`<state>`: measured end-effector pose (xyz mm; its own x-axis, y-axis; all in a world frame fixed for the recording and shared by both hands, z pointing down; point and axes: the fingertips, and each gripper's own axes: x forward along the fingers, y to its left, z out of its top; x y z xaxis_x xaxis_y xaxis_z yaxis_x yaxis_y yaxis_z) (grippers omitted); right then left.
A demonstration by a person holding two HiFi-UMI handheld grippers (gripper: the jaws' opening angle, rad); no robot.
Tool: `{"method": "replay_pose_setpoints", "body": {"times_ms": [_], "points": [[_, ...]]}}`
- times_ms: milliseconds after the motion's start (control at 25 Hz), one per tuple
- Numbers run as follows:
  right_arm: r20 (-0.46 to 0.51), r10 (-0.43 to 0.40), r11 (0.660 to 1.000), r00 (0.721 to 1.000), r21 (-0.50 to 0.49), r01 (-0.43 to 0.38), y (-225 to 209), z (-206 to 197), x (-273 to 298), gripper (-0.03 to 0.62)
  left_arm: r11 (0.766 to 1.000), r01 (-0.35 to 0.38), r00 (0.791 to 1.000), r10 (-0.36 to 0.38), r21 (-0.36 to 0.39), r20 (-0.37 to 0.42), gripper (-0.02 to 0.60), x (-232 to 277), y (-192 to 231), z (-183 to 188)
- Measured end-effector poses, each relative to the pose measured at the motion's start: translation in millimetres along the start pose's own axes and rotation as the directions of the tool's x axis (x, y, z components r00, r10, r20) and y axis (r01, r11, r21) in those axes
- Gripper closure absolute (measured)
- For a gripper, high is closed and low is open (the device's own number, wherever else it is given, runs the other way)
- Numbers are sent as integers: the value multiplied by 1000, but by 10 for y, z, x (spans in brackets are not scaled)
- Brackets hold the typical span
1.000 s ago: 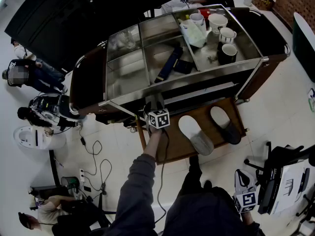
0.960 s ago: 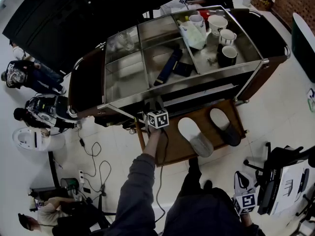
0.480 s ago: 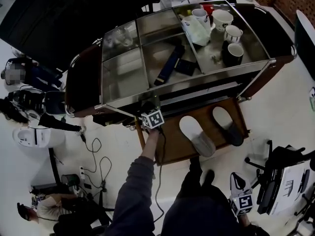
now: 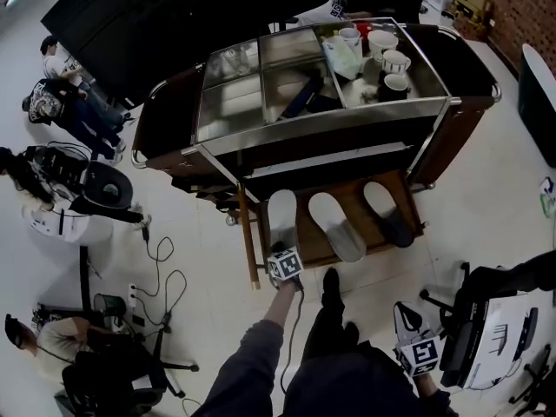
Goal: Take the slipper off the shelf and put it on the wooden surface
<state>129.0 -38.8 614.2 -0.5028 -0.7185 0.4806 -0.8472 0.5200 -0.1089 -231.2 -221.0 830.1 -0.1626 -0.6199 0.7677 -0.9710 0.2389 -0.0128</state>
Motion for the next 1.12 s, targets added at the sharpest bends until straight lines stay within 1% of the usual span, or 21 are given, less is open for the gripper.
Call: {"method": "replay_pose_setpoints", "body": {"times_ms": [40, 80, 120, 160, 200, 240, 280, 320, 360, 440, 520, 560, 640, 760, 840, 920, 1000, 1080, 1120], "points": [[4, 2, 1000, 1000, -11, -2, 50, -57, -172, 597, 1000, -10, 999, 10, -10, -35, 545, 17, 20, -207], [9, 3, 1000, 1000, -28, -3, 89, -110, -336, 597, 1000, -14, 999, 14, -13, -46, 516, -3, 29, -329], [14, 3, 999, 1000, -46, -2, 112, -159, -482, 597, 1000, -13, 1000, 13, -15, -28, 489, -62, 23, -364], [20, 3, 998, 1000, -61, -2, 125, -204, -610, 597, 1000, -3, 1000, 4, -19, 8, 491, -152, -1, -352], [26, 5, 997, 1000, -72, -3, 139, -254, -725, 597, 999, 18, 999, -16, -29, 45, 486, -273, -39, -348], [32, 9, 997, 999, -77, -7, 160, -315, -828, 597, 998, 47, 996, -44, -41, 77, 454, -440, -82, -374], [39, 15, 997, 999, -79, -12, 187, -373, -915, 597, 996, 78, 991, -72, -52, 110, 446, -673, -125, -408], [50, 20, 997, 999, -81, -16, 217, -409, -982, 597, 993, 106, 983, -96, -60, 155, 458, -970, -165, -426], [67, 27, 996, 997, -85, -21, 249, -415, -1024, 597, 990, 130, 971, -115, -59, 210, 477, -1308, -198, -432], [115, 49, 995, 992, -96, -38, 339, -350, -1044, 597, 986, 165, 937, -145, -38, 318, 527, -2024, -230, -466], [159, 80, 992, 984, -112, -63, 453, -247, -1033, 597, 981, 192, 906, -174, -9, 386, 541, -2708, -246, -593], [173, 95, 990, 980, -122, -74, 500, -215, -1035, 597, 978, 207, 896, -190, 2, 402, 545, -3001, -265, -698], [176, 126, 985, 976, -138, -102, 584, -261, -1042, 597, 968, 251, 880, -237, 21, 411, 563, -3477, -352, -968], [151, 183, 974, 971, -161, -159, 795, -380, -1025, 597, 939, 338, 855, -335, 65, 396, 563, -4032, -608, -1342], [144, 214, 965, 966, -185, -186, 955, -381, -1024, 597, 926, 369, 836, -368, 81, 406, 563, -4255, -758, -1503], [136, 236, 955, 962, -217, -203, 1061, -347, -1004, 597, 913, 402, 822, -394, 70, 411, 563, -4394, -929, -1566], [124, 249, 949, 961, -229, -216, 1142, -311, -956, 597, 910, 404, 816, -403, 90, 414, 563, -4465, -1027, -1597], [119, 257, 944, 959, -245, -222, 1236, -268, -905, 597, 917, 380, 817, -394, 121, 422, 563, -4488, -1010, -1604], [118, 261, 940, 958, -259, -224, 1282, -242, -880, 597, 922, 370, 819, -383, 118, 428, 563, -4483, -966, -1591]]}}
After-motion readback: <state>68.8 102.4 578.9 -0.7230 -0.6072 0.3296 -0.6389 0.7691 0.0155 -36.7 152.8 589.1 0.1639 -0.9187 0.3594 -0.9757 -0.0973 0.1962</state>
